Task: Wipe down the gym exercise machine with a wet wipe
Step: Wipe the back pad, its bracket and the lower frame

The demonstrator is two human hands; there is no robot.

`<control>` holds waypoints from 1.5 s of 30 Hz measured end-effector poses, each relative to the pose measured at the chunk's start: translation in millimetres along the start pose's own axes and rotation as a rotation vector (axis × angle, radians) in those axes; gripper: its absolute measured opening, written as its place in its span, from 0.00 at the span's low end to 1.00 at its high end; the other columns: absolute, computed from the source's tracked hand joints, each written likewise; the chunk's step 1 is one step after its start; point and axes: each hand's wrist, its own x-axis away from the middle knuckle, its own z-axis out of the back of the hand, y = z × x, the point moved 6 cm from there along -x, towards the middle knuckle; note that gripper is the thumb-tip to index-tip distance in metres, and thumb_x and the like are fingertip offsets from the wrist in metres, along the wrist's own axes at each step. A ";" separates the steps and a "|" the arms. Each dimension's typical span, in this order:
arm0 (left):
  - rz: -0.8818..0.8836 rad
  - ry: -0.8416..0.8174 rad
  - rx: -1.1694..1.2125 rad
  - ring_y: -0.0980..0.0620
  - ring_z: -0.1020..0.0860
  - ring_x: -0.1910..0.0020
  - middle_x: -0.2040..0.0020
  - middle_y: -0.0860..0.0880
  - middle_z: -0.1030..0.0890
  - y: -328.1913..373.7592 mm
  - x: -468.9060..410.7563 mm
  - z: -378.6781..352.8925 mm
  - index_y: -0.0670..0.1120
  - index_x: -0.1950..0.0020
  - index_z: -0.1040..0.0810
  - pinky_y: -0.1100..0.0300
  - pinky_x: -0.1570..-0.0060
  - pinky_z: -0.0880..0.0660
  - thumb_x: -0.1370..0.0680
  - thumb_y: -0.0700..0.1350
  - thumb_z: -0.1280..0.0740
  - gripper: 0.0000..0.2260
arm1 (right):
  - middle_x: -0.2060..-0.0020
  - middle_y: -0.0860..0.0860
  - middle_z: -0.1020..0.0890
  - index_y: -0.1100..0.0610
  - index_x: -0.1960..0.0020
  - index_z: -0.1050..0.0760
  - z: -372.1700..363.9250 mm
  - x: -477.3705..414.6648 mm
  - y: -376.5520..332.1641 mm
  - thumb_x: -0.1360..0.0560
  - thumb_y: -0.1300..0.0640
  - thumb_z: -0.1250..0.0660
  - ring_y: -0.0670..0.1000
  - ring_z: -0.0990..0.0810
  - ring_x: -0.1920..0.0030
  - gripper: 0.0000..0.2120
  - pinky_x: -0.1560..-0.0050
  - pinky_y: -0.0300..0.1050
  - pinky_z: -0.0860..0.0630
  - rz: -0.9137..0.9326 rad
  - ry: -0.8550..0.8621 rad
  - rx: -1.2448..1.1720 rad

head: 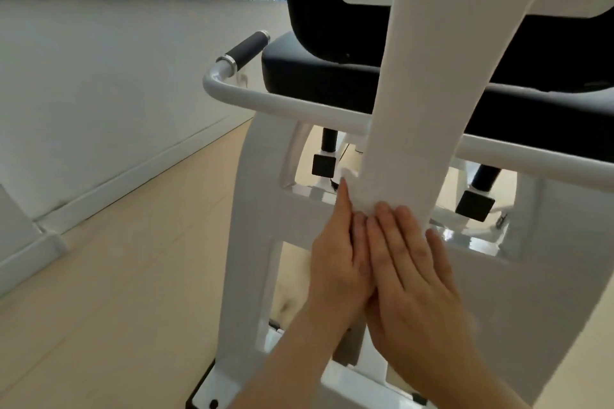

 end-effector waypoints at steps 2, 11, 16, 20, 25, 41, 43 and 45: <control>0.044 -0.012 0.077 0.66 0.21 0.58 0.58 0.64 0.22 -2.6 -17.2 2.3 0.50 0.40 0.26 0.71 0.56 0.24 0.18 0.51 0.47 0.14 | 0.22 0.60 0.44 0.63 0.22 0.48 1.1 -2.9 -8.2 0.23 0.52 0.42 0.61 0.49 0.22 0.34 0.26 0.64 0.46 -0.053 0.006 0.010; -0.351 -0.237 -0.434 0.53 0.24 0.39 0.41 0.54 0.19 -26.9 -9.5 31.4 0.48 0.39 0.22 0.50 0.36 0.29 0.16 0.52 0.49 0.19 | 0.24 0.65 0.43 0.67 0.25 0.41 -8.6 8.3 -34.6 0.25 0.55 0.45 0.64 0.46 0.23 0.31 0.25 0.60 0.48 -0.077 -0.099 0.000; -0.585 -0.202 -0.989 0.47 0.30 0.46 0.45 0.52 0.19 -31.1 -49.4 44.5 0.54 0.51 0.18 0.50 0.50 0.40 0.32 0.44 0.26 0.11 | 0.24 0.66 0.45 0.65 0.25 0.38 -5.2 4.7 -40.8 0.26 0.55 0.47 0.65 0.48 0.23 0.31 0.25 0.61 0.49 -0.130 -0.110 -0.043; -0.553 -0.136 -1.111 0.42 0.29 0.58 0.56 0.44 0.26 -43.4 -78.6 78.5 0.46 0.53 0.18 0.52 0.62 0.32 0.37 0.35 0.27 0.15 | 0.24 0.64 0.42 0.64 0.26 0.35 -9.0 6.9 -41.8 0.26 0.56 0.46 0.64 0.46 0.23 0.29 0.26 0.60 0.46 -0.103 -0.092 -0.064; -0.687 -0.143 -0.803 0.47 0.25 0.62 0.58 0.45 0.22 -33.9 -27.1 34.3 0.42 0.53 0.19 0.57 0.66 0.28 0.27 0.36 0.34 0.07 | 0.24 0.62 0.39 0.65 0.27 0.34 -21.6 12.7 -60.3 0.28 0.57 0.44 0.61 0.44 0.23 0.30 0.26 0.60 0.43 -0.094 -0.085 -0.107; -0.465 -0.006 -0.448 0.52 0.27 0.63 0.58 0.45 0.23 -36.5 -25.9 47.2 0.41 0.58 0.20 0.65 0.66 0.33 0.24 0.40 0.39 0.09 | 0.31 0.56 0.27 0.59 0.32 0.29 -5.1 14.8 -37.4 0.26 0.63 0.41 0.57 0.33 0.28 0.23 0.34 0.61 0.29 -0.184 0.114 -0.378; -0.619 -0.091 -0.533 0.50 0.27 0.64 0.60 0.46 0.22 -39.3 -7.5 33.4 0.43 0.63 0.19 0.62 0.68 0.31 0.24 0.39 0.37 0.10 | 0.32 0.57 0.26 0.59 0.32 0.28 -8.7 21.0 -41.9 0.26 0.64 0.41 0.57 0.32 0.29 0.22 0.34 0.61 0.29 -0.167 0.115 -0.387; -0.650 -0.071 -0.559 0.49 0.26 0.64 0.60 0.47 0.20 -55.0 0.4 37.0 0.43 0.65 0.19 0.59 0.68 0.28 0.25 0.36 0.33 0.09 | 0.34 0.57 0.24 0.61 0.36 0.24 -14.7 36.6 -49.7 0.28 0.67 0.40 0.58 0.28 0.32 0.21 0.37 0.59 0.27 -0.144 0.096 -0.442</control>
